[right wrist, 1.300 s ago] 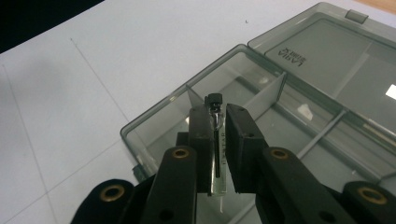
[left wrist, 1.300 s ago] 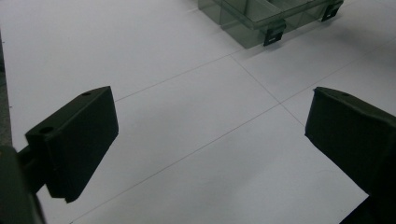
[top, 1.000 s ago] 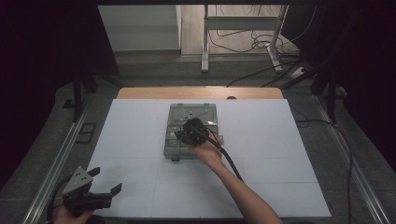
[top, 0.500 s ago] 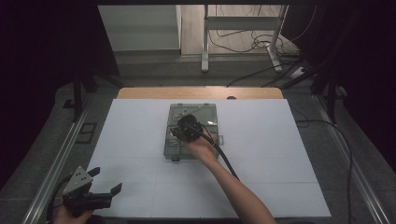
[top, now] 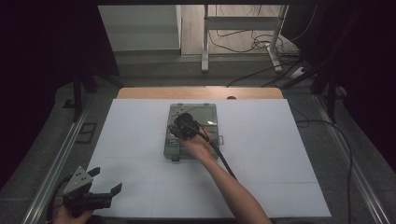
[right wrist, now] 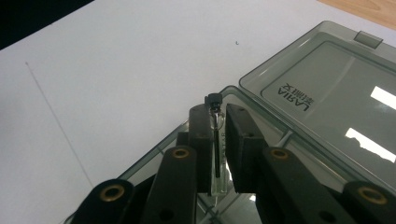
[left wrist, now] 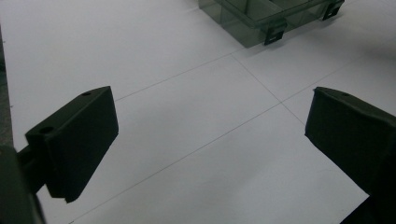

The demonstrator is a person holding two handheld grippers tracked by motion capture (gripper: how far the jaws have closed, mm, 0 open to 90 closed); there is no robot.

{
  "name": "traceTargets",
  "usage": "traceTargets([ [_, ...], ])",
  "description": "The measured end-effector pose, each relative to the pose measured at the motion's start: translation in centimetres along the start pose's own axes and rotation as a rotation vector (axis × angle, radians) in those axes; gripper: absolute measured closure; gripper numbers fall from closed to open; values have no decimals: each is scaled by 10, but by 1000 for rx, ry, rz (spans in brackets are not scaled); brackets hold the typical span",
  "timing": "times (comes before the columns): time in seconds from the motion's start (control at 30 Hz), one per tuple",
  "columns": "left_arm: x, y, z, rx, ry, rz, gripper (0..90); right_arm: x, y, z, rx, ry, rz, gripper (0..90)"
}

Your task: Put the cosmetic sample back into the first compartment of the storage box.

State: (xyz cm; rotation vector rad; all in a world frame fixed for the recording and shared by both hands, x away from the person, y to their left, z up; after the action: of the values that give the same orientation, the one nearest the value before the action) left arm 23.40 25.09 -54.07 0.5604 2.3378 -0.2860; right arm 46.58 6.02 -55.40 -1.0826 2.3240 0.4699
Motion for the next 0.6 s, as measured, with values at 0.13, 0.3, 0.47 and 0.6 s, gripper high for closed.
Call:
traceTargets([
  [0.13,0,1,0,0,-1,-3,32,1,-3,5,5,2,8,808],
  [0.3,0,1,0,1,0,-5,32,2,-4,8,14,6,9,801],
  [0.47,0,1,0,-1,1,-4,32,4,-6,9,20,20,18,750],
  [0.6,0,1,0,-1,0,-4,33,5,-4,6,12,24,18,729],
])
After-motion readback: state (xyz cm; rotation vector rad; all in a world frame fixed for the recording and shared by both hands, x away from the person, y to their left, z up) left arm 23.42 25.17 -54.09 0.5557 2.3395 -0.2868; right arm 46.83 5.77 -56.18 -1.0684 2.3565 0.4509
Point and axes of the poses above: each handheld gripper's, and its own axes: z roughly forward along the jaws, x roughly out of its underside, y roughly to its left, the point moved 9 cm from there along z, roughly forward along the jaws, and after that the axes turned 11 degrees about y, right-handed, at the moved point
